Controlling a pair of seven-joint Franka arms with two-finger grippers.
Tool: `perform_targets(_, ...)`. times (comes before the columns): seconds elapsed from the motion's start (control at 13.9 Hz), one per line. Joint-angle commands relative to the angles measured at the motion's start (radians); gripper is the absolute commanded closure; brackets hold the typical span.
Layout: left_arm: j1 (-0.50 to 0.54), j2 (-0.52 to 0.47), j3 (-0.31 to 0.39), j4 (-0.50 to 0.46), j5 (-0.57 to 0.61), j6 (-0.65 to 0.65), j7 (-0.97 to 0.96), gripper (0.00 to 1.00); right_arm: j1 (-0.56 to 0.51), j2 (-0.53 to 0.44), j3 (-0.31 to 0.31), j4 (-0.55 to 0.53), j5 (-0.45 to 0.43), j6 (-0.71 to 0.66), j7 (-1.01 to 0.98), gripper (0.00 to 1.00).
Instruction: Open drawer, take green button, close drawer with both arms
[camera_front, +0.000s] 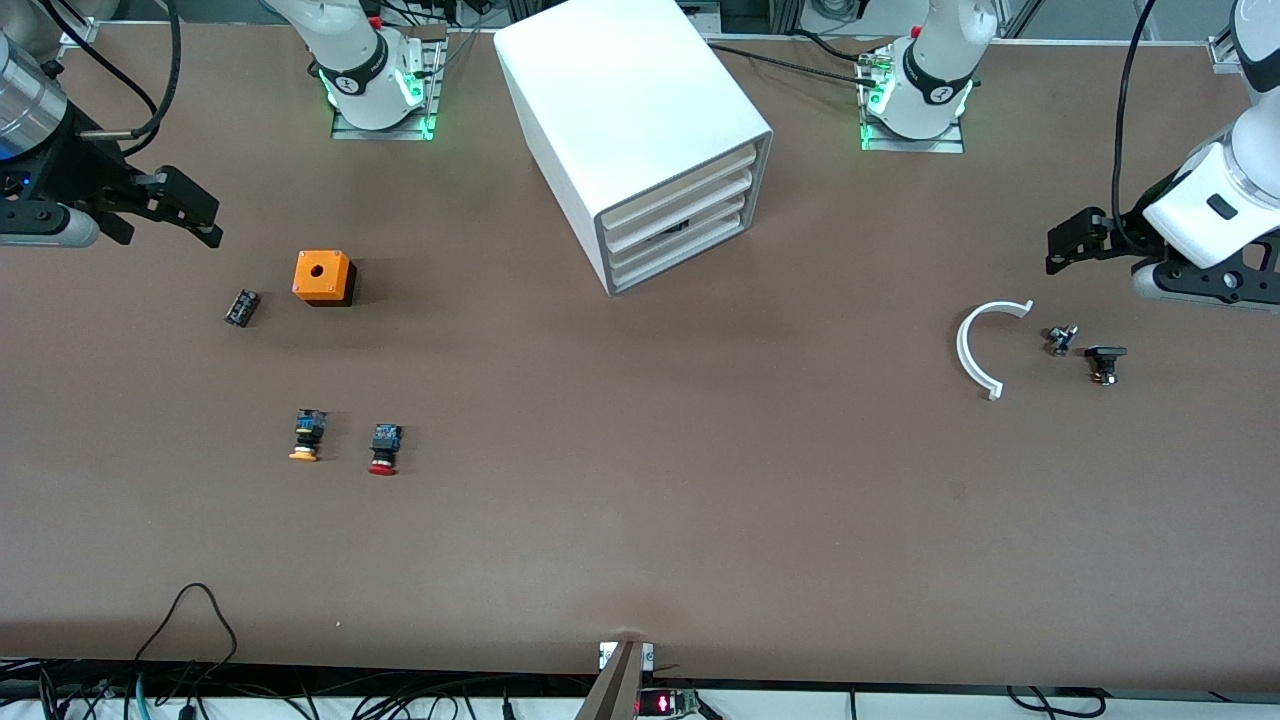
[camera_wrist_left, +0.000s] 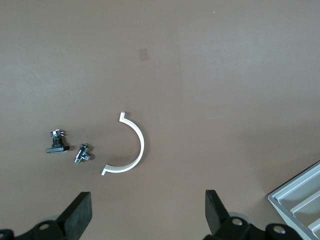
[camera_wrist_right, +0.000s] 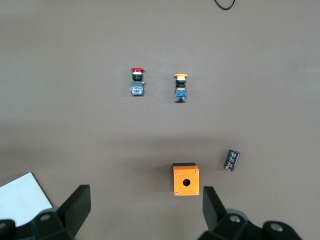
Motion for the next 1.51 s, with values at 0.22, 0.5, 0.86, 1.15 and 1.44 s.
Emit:
perform_targets(0.22, 0.016, 0.014, 0.001, 0.032, -0.038, -0.028, 0.010, 0.00, -0.011, -0.008, 0.012, 0.010, -0.007, -0.017, -0.001, 0.01)
perform_targets(0.5, 0.029, 0.016, 0.001, 0.032, -0.062, -0.028, 0.009, 0.00, -0.009, 0.010, 0.012, 0.001, -0.014, -0.068, -0.018, 0.01)
perform_targets(0.86, 0.028, 0.016, -0.002, 0.032, -0.099, -0.030, -0.003, 0.00, -0.005, 0.072, 0.013, 0.001, -0.013, -0.058, -0.017, 0.01)
perform_targets(1.15, 0.028, 0.016, -0.007, 0.032, -0.102, -0.030, 0.009, 0.00, 0.009, 0.153, 0.015, -0.001, -0.002, 0.003, -0.017, 0.01)
perform_targets(1.44, 0.014, 0.017, -0.008, 0.033, -0.104, -0.028, 0.006, 0.00, 0.037, 0.222, 0.015, 0.001, 0.001, 0.064, -0.008, 0.01)
